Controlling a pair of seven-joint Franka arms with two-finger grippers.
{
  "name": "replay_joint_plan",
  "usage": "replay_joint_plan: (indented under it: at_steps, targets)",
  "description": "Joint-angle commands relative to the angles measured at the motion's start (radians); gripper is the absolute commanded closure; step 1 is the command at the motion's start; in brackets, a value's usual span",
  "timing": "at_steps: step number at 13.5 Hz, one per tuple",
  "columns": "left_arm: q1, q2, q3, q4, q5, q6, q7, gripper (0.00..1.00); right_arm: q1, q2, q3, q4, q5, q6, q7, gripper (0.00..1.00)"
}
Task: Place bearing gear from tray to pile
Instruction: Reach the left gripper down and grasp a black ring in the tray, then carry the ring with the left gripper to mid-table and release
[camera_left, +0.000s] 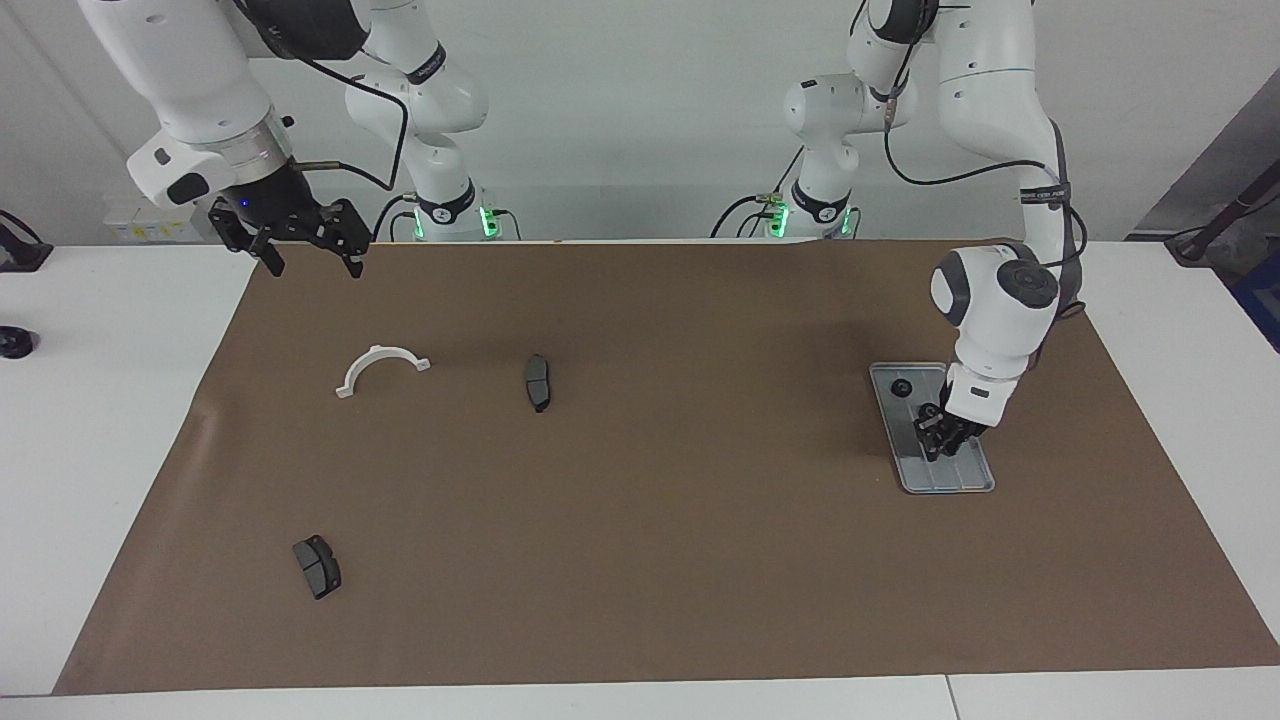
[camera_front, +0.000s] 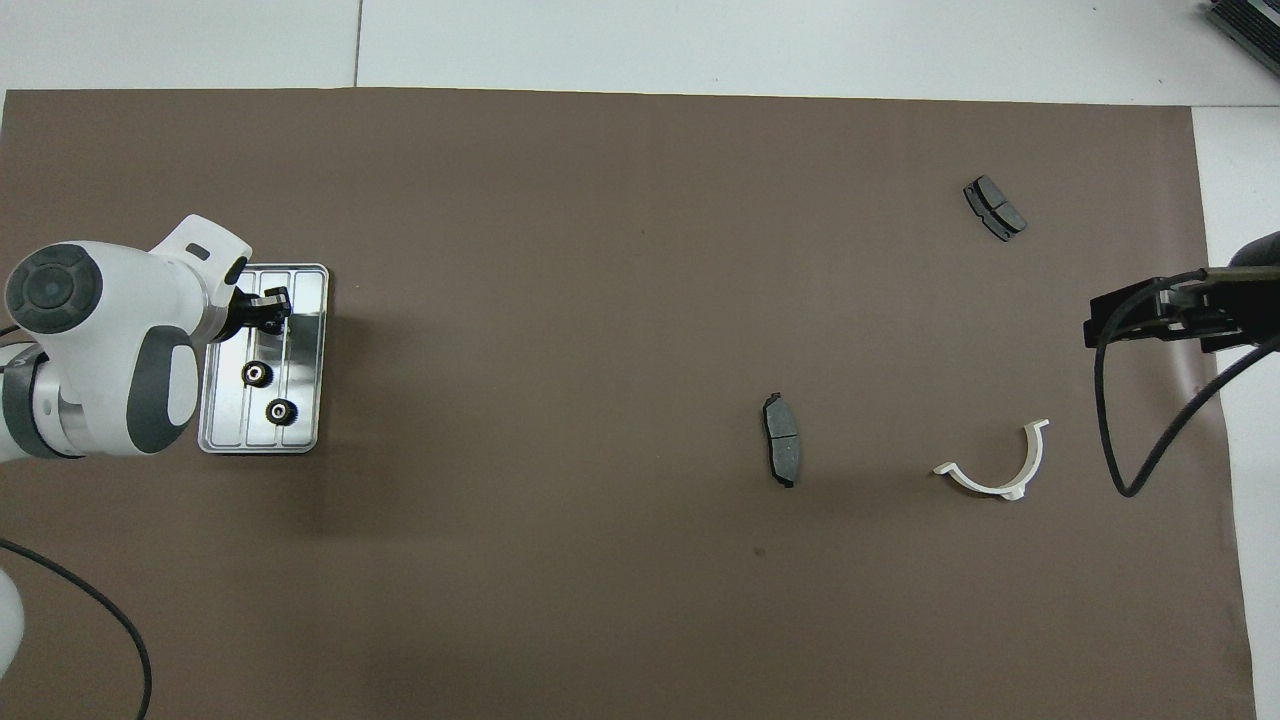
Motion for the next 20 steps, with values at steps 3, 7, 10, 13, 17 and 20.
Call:
replay_joint_plan:
  at_steps: [3,7,10,13,17,20]
  targets:
    - [-0.005,-0.001,0.004,0.011,0.026,-0.018,-0.023,1.0,-0.005,-0.024,0.007,-0.023,0.021,-0.011,-0.022,0.0]
    - [-0.005,-0.007,0.003,0.097,0.021,-0.149,-0.023,1.0,-0.013,-0.024,0.005,-0.023,0.021,-0.012,-0.019,0.0]
    - [-0.015,-0.014,-0.019,0.213,-0.023,-0.305,-0.041,1.0,-0.014,-0.024,0.005,-0.023,0.021,-0.011,-0.019,0.0]
    - [-0.127,0.004,-0.025,0.316,-0.039,-0.369,-0.196,1.0,-0.005,-0.024,0.005,-0.023,0.021,-0.011,-0.02,0.0]
    - [-0.303,0.074,-0.025,0.393,-0.091,-0.355,-0.409,1.0,-0.004,-0.024,0.01,-0.027,0.02,-0.008,-0.02,0.0]
    - [-0.434,0.128,-0.023,0.416,-0.088,-0.234,-0.592,1.0,-0.005,-0.023,0.016,-0.023,0.021,0.001,-0.012,0.0]
